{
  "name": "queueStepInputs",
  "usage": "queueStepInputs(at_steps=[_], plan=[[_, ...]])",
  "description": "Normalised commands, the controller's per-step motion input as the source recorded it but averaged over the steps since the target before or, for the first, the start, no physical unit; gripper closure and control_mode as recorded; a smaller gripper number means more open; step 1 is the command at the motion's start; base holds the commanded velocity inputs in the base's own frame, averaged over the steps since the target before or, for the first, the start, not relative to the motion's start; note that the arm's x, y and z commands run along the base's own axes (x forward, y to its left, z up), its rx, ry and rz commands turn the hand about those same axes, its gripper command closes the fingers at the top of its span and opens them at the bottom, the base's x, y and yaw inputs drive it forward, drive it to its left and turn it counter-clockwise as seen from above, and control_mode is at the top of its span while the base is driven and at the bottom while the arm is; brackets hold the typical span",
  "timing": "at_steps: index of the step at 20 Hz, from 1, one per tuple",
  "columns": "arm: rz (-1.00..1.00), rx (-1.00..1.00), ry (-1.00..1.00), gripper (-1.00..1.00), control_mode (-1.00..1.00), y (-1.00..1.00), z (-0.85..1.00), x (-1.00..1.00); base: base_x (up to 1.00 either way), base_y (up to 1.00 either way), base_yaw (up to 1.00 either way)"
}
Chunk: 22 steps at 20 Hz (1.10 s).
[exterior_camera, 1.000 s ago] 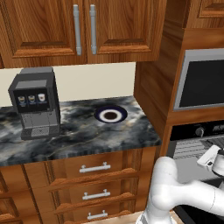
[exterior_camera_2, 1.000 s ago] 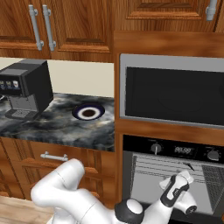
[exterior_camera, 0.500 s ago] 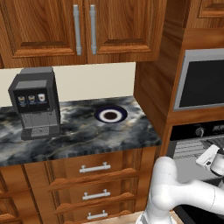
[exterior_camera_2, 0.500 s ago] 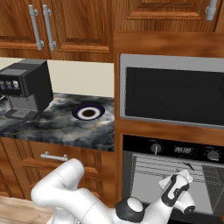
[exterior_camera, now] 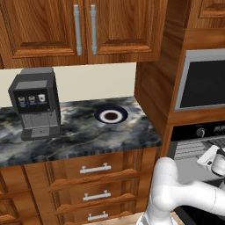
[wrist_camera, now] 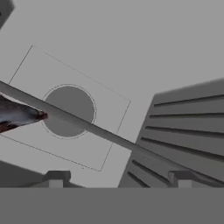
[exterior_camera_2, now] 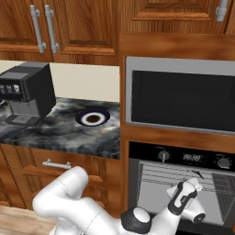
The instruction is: Take the fish from the oven and place it on the plate on the counter.
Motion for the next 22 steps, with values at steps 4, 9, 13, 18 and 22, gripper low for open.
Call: queueStepInputs(at_steps=[4, 9, 13, 18, 22], plan=[[0.00, 0.04, 0.00, 1.00, -1.00, 0.00, -0.22, 0.06, 0.00, 0.00, 0.00], [0.00, 0.05, 0.00, 1.00, -1.00, 0.00, -0.20, 0.01, 0.00, 0.00, 0.00], [0.00, 0.03, 0.03, 1.00, -1.00, 0.00, -0.32, 0.00, 0.00, 0.00, 0.00], [0.00, 0.03, 0.06, 1.00, -1.00, 0.00, -0.36, 0.00, 0.00, 0.00, 0.00], [0.00, 0.03, 0.07, 1.00, -1.00, 0.00, -0.34, 0.00, 0.00, 0.00, 0.00]])
